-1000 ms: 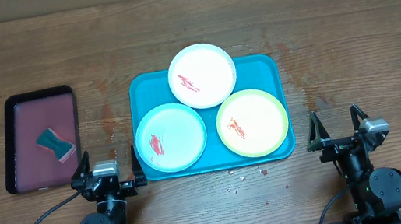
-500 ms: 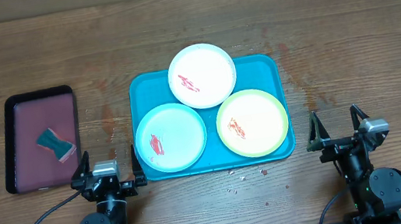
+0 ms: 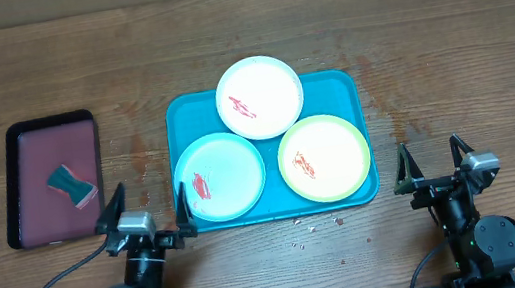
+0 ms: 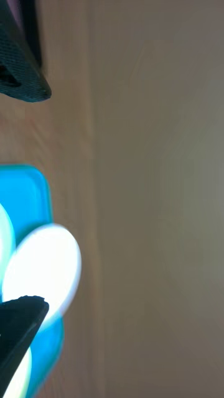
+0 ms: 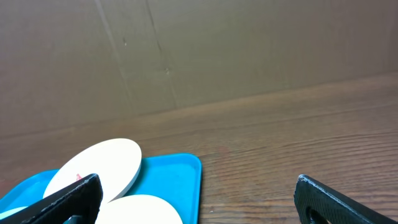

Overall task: Clean dirty plates on tray and stack at the side
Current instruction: 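Move the left gripper over the sponge in the water tray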

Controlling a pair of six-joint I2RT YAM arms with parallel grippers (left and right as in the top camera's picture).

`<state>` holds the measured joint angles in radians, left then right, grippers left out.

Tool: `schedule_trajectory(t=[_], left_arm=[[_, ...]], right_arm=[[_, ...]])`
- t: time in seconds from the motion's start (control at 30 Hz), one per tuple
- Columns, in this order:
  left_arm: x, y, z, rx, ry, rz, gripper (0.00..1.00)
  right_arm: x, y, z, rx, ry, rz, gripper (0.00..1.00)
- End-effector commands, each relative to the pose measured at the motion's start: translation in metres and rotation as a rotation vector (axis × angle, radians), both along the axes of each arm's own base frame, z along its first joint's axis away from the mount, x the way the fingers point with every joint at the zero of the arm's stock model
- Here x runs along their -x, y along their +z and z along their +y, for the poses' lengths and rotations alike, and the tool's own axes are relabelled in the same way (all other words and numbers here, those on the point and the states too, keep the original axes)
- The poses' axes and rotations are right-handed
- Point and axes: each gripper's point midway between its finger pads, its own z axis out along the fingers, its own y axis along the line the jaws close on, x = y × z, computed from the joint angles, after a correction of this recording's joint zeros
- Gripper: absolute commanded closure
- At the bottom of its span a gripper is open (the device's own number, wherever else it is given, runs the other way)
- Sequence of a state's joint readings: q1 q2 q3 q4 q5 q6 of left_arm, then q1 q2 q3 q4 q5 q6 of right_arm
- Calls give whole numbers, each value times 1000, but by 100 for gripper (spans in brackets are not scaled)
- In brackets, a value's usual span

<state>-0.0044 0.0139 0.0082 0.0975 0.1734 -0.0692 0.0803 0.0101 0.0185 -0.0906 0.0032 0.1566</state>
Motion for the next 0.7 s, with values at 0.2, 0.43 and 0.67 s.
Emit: schedule_trajectory(t=[0.2, 0.43, 0.67], left_arm=[[45, 110, -27, -34, -161, -465, 0], [43, 171, 5, 11, 23, -362, 0], [-16, 144, -20, -48, -123, 255, 0]], right_arm=[[0, -2, 2, 4, 9, -3, 0], [0, -2, 2, 4, 9, -3, 0], [0, -2, 2, 4, 9, -3, 0]])
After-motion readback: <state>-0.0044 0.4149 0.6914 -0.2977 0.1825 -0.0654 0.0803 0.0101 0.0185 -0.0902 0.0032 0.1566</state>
